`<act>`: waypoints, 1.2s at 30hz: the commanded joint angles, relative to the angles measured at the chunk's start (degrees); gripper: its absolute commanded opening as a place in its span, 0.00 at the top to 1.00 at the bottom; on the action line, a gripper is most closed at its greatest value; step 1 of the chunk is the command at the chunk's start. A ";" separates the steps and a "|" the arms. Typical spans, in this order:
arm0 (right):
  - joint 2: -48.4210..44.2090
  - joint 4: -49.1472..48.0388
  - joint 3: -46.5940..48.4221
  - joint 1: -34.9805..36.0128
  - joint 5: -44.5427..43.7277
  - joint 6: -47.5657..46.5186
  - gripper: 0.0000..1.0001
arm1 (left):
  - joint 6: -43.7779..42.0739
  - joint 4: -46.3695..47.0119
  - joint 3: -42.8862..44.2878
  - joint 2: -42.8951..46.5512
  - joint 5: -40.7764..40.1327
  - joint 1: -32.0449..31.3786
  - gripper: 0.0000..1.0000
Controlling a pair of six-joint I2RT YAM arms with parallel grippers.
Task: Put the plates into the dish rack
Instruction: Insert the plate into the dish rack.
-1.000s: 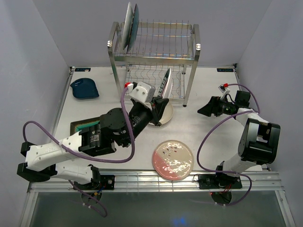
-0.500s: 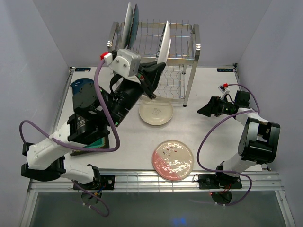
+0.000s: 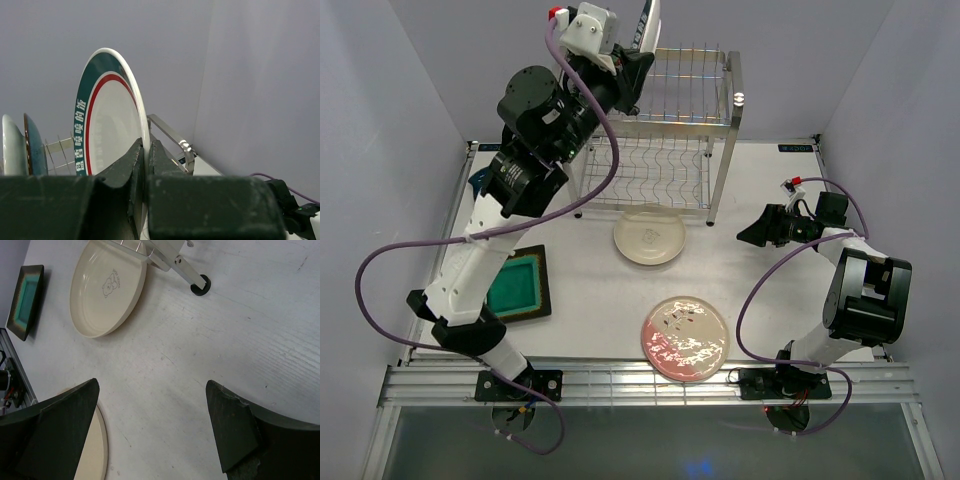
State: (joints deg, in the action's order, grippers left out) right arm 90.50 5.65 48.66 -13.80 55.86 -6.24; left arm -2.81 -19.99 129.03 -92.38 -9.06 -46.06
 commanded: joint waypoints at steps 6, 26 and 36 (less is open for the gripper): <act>0.12 0.15 2.14 0.00 1.10 -0.53 0.07 | 10.18 6.17 -2.55 1.15 21.17 12.13 1.00; -0.59 0.15 1.96 0.09 0.40 -0.62 0.07 | 23.73 18.67 -7.30 -3.68 30.42 25.67 1.00; -0.15 0.15 2.14 0.09 0.66 -0.70 0.07 | 27.68 21.92 -9.15 -5.71 34.20 29.80 1.00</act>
State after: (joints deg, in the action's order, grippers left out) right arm 90.50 5.98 48.66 -13.80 55.68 -6.31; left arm 22.85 -3.97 120.64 -99.39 23.22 -17.39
